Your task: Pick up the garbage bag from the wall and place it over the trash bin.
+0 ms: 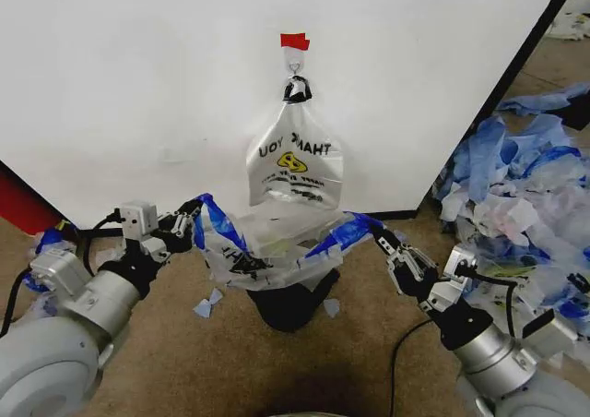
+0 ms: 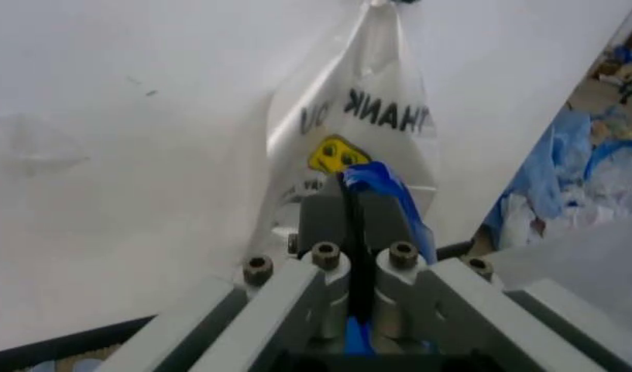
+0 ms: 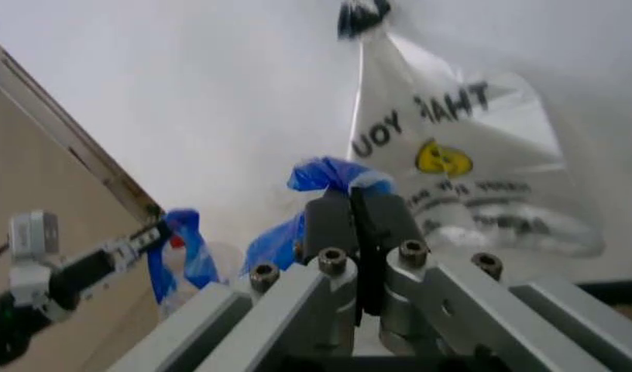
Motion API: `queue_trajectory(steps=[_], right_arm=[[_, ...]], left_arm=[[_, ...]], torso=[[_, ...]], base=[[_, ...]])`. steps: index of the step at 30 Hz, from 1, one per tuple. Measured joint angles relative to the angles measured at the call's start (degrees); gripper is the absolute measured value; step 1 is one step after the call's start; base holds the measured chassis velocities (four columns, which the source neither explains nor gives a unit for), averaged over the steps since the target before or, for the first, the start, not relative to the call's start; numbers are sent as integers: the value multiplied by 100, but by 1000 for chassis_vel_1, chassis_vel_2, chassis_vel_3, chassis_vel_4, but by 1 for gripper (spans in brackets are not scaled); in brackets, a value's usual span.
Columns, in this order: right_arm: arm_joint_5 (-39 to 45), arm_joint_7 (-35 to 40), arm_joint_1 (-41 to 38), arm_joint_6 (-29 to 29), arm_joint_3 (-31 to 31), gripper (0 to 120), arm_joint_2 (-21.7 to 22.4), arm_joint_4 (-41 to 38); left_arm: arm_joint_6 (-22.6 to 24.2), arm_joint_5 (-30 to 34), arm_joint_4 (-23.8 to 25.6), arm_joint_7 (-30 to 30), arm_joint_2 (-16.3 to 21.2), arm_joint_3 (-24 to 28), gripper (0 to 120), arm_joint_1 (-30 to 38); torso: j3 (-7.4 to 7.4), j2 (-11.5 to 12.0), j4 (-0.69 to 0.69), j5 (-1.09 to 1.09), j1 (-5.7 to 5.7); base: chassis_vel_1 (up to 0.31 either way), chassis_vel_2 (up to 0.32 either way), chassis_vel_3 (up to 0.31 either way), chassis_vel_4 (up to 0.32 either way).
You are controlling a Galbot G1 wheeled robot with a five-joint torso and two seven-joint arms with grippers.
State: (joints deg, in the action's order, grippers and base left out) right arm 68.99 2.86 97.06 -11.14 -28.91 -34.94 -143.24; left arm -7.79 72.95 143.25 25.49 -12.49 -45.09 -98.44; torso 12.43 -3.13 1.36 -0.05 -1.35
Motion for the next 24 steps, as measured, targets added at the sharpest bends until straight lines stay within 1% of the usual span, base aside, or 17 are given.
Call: queue_trajectory(steps=[3, 4, 7, 10, 11, 14, 18, 19, 21, 24], right_arm=[[78, 43, 36, -35, 11, 0, 298, 0], [78, 43, 36, -35, 11, 0, 298, 0], [498, -28, -38, -143, -236, 0, 544, 0], [908, -184, -105, -250, -525, 0, 782, 0], [908, -184, -105, -250, -525, 0, 782, 0], [1111, -312, -215, -312, -668, 0, 1084, -1], [1370, -425, -358, -355, -864, 0, 1402, -1], [1370, -425, -358, -355, -864, 0, 1402, -1], [1512, -417, -350, -356, -1035, 0, 1547, -1], [1742, -192, -351, -352, -1315, 0, 1722, -1]], left_arm=[[110, 268, 0, 119, 159, -72, 0, 29], [110, 268, 0, 119, 159, -72, 0, 29], [121, 459, 0, 244, 317, -300, 0, 108], [122, 575, 0, 449, 350, -572, 0, 84], [122, 575, 0, 449, 350, -572, 0, 84], [105, 558, -1, 662, 390, -770, 0, 82], [115, 502, 0, 799, 437, -1008, 0, 123], [115, 502, 0, 799, 437, -1008, 0, 123], [177, 634, 0, 995, 462, -1193, 0, 145], [140, 735, 0, 1234, 485, -1315, 0, 196]], torso=[[0, 0, -1, -4, 0], [0, 0, -1, -4, 0], [0, 0, 0, 0, 0], [0, 0, 0, -2, 0], [0, 0, 0, -2, 0], [0, 0, -1, -2, 0], [0, 0, -1, -2, 0], [0, 0, -1, -2, 0], [0, 0, -1, -2, 0], [0, 0, 0, -2, 0]], base=[[0, 0, 0, 0], [0, 0, 0, 0], [0, 0, 0, 0], [0, 0, 0, 0], [0, 0, 0, 0], [0, 0, 0, 0], [0, 0, 0, 0], [0, 0, 0, 0], [0, 0, 0, 0], [0, 0, 0, 0]])
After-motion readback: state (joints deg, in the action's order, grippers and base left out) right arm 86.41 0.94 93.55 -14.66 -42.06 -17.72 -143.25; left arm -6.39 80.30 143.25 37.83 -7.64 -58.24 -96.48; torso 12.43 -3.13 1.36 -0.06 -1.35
